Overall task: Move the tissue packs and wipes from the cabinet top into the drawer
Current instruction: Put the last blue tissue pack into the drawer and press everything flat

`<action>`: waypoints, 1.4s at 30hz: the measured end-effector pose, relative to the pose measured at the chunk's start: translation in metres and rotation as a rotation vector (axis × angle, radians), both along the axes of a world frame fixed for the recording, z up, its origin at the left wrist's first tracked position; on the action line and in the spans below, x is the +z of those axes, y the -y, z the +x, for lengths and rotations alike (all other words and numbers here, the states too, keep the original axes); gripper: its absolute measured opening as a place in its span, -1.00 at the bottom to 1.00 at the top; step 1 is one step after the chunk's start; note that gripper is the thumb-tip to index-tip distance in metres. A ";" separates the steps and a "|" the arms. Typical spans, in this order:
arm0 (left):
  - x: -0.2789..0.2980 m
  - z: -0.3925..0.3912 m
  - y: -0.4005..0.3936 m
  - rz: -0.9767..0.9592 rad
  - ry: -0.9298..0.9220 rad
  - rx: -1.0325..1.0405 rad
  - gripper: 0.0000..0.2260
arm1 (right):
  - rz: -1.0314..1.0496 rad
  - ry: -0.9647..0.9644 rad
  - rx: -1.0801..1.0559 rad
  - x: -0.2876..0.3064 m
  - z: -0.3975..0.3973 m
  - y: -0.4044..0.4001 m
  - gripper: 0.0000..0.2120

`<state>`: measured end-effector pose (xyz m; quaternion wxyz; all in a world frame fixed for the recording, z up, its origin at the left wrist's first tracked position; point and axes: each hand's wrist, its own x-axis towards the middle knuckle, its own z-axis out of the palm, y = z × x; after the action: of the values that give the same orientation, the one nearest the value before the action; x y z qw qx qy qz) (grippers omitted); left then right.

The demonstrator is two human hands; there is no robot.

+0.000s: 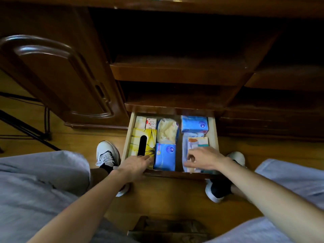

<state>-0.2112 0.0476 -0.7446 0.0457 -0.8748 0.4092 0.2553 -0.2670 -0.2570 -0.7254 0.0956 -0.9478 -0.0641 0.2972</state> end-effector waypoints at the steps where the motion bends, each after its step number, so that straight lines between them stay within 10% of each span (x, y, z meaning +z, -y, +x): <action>1: 0.004 -0.002 -0.003 0.014 0.020 -0.012 -0.56 | -0.019 -0.041 0.040 0.006 -0.015 -0.001 -0.43; 9: 0.007 -0.020 -0.009 0.049 0.131 0.009 -0.69 | -0.294 0.077 0.236 0.001 -0.068 -0.008 -0.66; 24: -0.021 0.017 0.012 -0.268 0.324 0.348 -0.68 | -0.283 0.365 -0.083 -0.029 -0.027 0.022 -0.59; 29: -0.015 -0.001 0.041 -0.574 0.150 1.335 0.07 | 0.123 0.569 -1.188 -0.046 -0.037 -0.005 0.06; 32: -0.012 -0.003 0.063 -0.778 -0.315 1.750 -0.12 | 0.795 0.333 -2.006 -0.054 -0.020 -0.035 -0.28; 35: -0.024 0.006 0.066 -0.839 -0.379 1.772 -0.41 | 1.187 0.237 -2.099 -0.061 0.003 -0.046 -0.36; 42: -0.037 0.078 0.069 -0.890 -0.547 1.602 -0.23 | 0.962 0.228 -1.841 -0.068 0.073 -0.017 -0.27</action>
<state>-0.1330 -0.0212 -0.7816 -0.5767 -0.7422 -0.2549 0.2272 -0.1942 -0.2398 -0.7938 0.6456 -0.5147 0.5628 -0.0385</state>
